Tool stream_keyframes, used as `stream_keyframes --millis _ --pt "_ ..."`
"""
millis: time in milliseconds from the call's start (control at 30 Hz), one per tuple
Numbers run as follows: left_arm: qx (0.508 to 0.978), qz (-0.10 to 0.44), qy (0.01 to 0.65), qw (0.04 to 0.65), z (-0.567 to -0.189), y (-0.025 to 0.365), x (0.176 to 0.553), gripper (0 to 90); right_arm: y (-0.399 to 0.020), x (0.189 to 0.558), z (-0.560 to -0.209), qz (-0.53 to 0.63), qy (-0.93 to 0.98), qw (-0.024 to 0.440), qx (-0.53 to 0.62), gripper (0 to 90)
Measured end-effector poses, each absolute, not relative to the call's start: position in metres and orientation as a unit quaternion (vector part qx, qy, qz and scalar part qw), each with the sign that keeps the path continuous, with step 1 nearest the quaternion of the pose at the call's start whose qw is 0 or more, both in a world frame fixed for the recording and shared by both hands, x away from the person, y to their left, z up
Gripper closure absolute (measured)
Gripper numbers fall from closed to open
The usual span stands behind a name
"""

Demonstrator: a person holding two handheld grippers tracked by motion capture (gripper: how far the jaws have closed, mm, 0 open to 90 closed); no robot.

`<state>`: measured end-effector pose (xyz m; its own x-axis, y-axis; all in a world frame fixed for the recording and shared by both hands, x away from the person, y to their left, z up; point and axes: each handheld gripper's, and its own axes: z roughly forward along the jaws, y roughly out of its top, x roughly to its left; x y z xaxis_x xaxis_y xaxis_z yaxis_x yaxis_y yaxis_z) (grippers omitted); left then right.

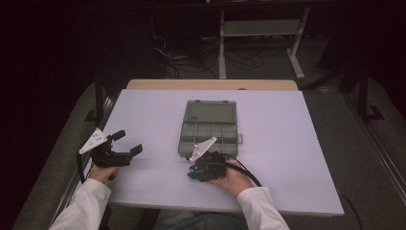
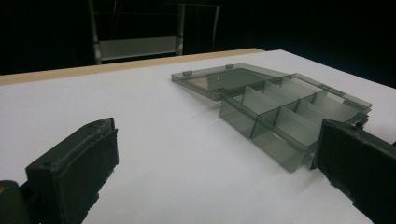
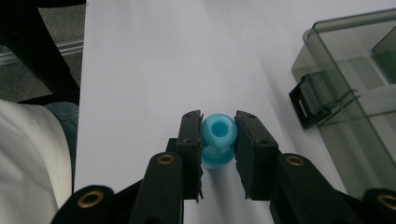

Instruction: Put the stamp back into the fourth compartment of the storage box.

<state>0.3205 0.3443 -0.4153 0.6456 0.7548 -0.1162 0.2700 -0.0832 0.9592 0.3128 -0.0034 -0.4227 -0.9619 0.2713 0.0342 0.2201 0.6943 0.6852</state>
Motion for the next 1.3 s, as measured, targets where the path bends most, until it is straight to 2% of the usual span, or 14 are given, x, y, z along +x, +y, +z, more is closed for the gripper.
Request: stream_keyframes --millis 267,1300 --pt "0.704 0.212 0.364 0.572 -0.415 0.344 0.321 0.0 -0.008 0.313 -0.414 0.385 0.91 0.019 0.155 71.3" --pt "0.705 0.212 0.366 0.569 -0.416 0.344 0.321 0.0 -0.021 0.327 -0.375 0.399 0.902 0.023 0.164 71.2"
